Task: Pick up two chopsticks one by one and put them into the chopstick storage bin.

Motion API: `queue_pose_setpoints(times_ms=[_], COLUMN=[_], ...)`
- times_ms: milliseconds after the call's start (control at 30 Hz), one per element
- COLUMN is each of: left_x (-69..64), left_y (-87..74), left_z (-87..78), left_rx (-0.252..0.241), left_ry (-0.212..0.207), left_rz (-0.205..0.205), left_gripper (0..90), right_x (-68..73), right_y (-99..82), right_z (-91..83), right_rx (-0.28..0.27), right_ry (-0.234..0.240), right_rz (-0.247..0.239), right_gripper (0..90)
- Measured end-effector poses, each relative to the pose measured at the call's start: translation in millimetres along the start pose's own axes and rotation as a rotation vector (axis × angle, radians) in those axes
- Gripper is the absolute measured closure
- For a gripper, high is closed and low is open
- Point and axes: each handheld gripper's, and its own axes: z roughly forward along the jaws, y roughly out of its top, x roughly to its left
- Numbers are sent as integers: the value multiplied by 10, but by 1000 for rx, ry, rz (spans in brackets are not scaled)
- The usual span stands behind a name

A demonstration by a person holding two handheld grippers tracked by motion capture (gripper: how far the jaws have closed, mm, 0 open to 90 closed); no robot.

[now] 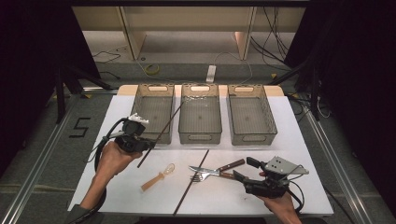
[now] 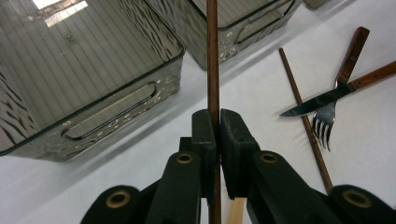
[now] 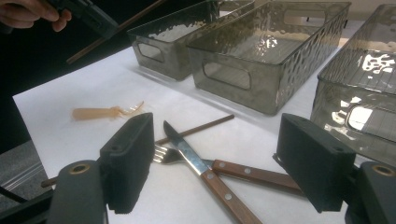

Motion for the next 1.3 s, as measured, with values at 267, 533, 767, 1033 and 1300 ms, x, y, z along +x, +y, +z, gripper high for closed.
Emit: queue_pose_setpoints(times_ms=[267, 533, 767, 1033, 1300], left_x=[144, 287, 516, 768, 878], left_y=[185, 353, 519, 594, 703], left_z=[7, 56, 83, 218, 285], left_rx=[-34, -55, -104, -95, -81], left_ry=[8, 24, 62, 75, 123], left_rz=[-35, -65, -109, -159, -160], left_gripper=[844, 844, 844, 844, 844], right_x=[-6, -5, -7, -11, -12], right_y=[-1, -1, -1, -1, -1], right_z=[-3, -2, -1, 1, 3], right_rx=[1, 1, -1, 1, 1], right_ry=[0, 2, 2, 10, 11], right_rz=[4, 5, 7, 10, 13], right_gripper=[285, 284, 284, 284, 284])
